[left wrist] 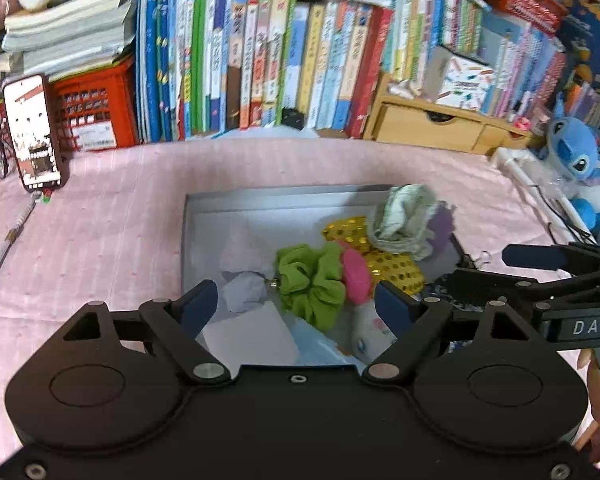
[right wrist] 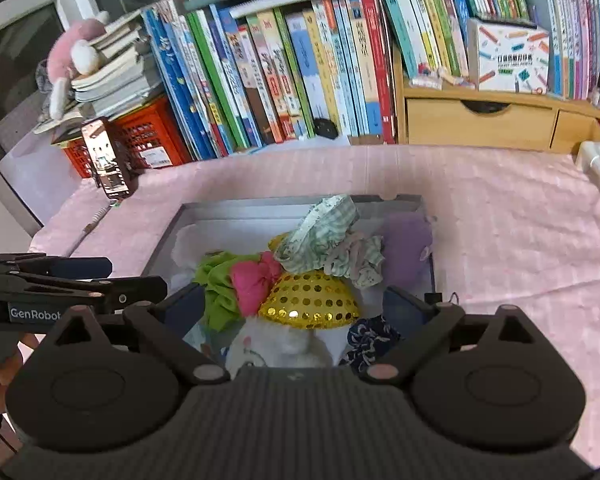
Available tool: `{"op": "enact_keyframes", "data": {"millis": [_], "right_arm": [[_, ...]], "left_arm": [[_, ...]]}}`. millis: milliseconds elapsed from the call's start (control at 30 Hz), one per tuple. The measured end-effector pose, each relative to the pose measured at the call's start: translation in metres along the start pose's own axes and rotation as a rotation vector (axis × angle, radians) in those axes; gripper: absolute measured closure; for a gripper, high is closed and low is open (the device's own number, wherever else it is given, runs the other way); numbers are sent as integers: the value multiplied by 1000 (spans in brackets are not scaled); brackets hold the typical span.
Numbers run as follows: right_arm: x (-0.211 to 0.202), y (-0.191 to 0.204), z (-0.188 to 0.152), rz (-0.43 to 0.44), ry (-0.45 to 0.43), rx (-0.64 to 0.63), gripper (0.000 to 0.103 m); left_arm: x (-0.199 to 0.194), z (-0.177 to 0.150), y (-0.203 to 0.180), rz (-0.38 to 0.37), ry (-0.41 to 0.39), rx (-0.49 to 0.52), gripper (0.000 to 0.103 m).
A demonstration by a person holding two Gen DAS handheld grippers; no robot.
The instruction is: Organize soft objects
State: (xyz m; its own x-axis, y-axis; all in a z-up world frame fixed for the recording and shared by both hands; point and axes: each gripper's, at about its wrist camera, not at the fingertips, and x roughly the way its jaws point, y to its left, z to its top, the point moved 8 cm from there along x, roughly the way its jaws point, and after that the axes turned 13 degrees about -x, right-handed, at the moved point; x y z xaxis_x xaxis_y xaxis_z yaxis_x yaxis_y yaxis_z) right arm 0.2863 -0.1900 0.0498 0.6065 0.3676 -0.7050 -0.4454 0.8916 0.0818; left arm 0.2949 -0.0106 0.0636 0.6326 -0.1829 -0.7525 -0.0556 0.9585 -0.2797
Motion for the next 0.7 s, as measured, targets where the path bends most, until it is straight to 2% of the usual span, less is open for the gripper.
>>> {"op": "enact_keyframes", "data": {"millis": [333,700], "right_arm": [[-51,14,-10,-15,-144,-70,2],[-106,34,-40,-84,-316,-111,0]], "left_arm": [[-51,-24,-19,-59,-138,63,15],[-101,-67,-22,-129,-274,83,11]]}}
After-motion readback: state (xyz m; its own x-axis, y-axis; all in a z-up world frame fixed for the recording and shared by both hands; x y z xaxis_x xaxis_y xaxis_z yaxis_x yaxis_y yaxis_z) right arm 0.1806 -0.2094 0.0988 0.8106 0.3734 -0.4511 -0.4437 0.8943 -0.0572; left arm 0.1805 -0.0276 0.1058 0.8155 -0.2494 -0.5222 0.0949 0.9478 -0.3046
